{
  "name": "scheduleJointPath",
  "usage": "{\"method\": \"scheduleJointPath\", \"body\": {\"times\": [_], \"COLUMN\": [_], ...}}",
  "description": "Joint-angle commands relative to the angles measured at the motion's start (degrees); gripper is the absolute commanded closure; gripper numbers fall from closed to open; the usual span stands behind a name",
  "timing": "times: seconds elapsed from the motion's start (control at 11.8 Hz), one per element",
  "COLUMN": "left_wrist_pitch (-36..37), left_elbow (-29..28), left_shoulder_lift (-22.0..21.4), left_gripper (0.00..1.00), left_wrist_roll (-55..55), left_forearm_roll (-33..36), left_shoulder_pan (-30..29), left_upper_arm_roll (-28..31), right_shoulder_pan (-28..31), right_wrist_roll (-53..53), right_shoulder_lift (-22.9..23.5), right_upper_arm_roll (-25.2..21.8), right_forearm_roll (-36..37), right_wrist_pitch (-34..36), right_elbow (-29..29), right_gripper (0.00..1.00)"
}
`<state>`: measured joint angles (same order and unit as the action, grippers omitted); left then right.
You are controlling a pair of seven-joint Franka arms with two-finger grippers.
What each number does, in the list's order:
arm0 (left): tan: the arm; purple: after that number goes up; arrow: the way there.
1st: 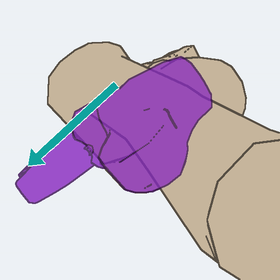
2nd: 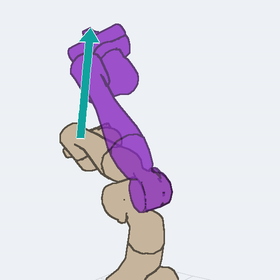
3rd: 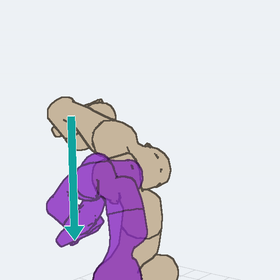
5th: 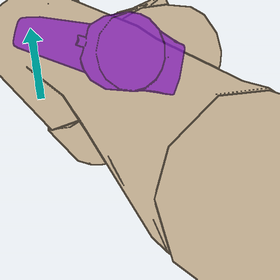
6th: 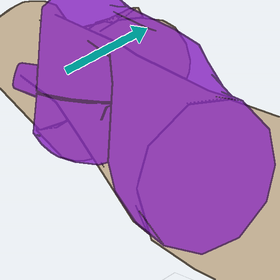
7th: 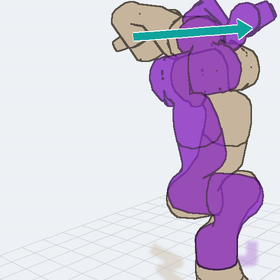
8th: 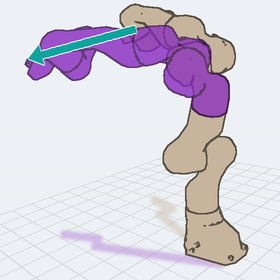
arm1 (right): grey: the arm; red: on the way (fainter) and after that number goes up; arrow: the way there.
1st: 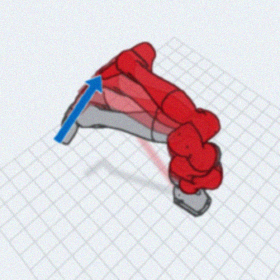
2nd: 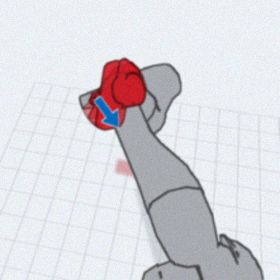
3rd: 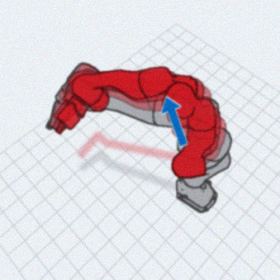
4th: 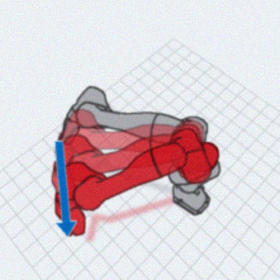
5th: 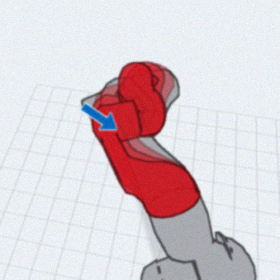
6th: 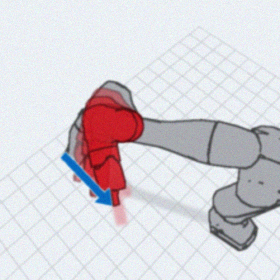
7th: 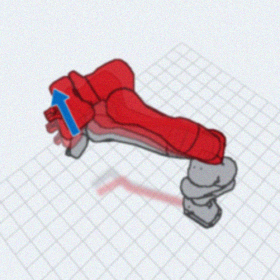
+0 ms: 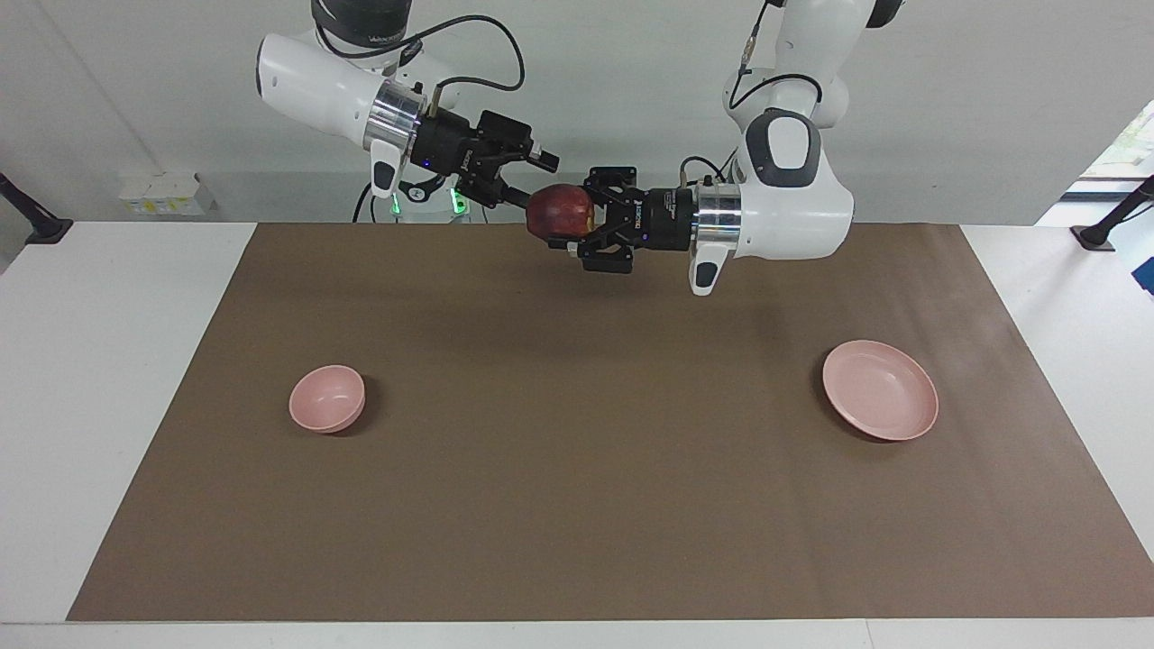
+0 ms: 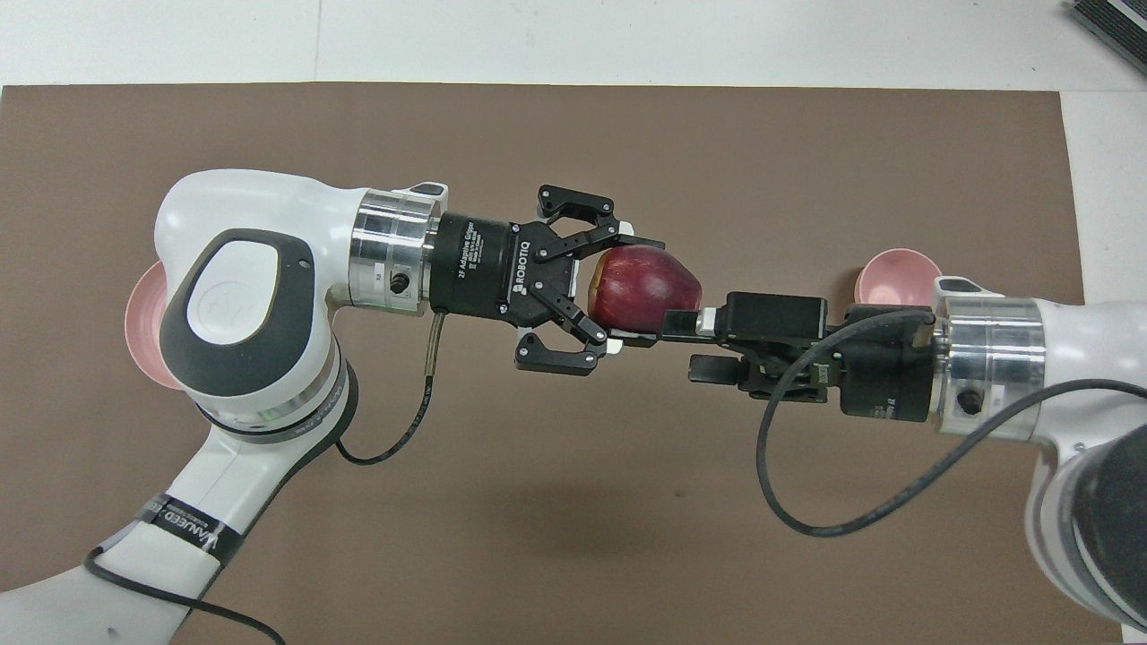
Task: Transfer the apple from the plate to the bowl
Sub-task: 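Grasp the apple with the right gripper while the left gripper opens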
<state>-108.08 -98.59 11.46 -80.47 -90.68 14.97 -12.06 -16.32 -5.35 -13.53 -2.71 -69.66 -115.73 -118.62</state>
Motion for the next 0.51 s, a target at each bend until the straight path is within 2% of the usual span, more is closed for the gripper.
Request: {"method": "scheduleJointPath", "body": {"times": [0.0, 0.17, 0.42], "left_wrist_pitch": [2.4, 6.2, 2.5], "left_elbow": [-2.0, -3.1, -5.9], "left_shoulder_lift": [-1.6, -2.0, -3.6], "left_gripper": [1.0, 1.0, 1.0], "left_wrist_roll": [-2.3, -2.9, -2.9], "left_forearm_roll": [-1.5, -1.4, -2.0], "left_shoulder_pan": [-1.9, -4.8, -3.0], "left_upper_arm_roll": [0.5, 0.6, 0.3], "right_shoulder_pan": [0.5, 0.6, 0.2], "right_wrist_roll": [2.0, 1.7, 0.6], "right_shoulder_lift": [-0.9, -0.5, 0.2], "right_upper_arm_roll": [0.3, 0.3, 0.3], "right_forearm_roll": [-1.8, -1.4, -1.3], "right_wrist_pitch": [-1.6, -2.7, -4.3], "right_elbow": [-1.3, -1.0, -0.2], "right_gripper": [0.0, 0.0, 0.0]}}
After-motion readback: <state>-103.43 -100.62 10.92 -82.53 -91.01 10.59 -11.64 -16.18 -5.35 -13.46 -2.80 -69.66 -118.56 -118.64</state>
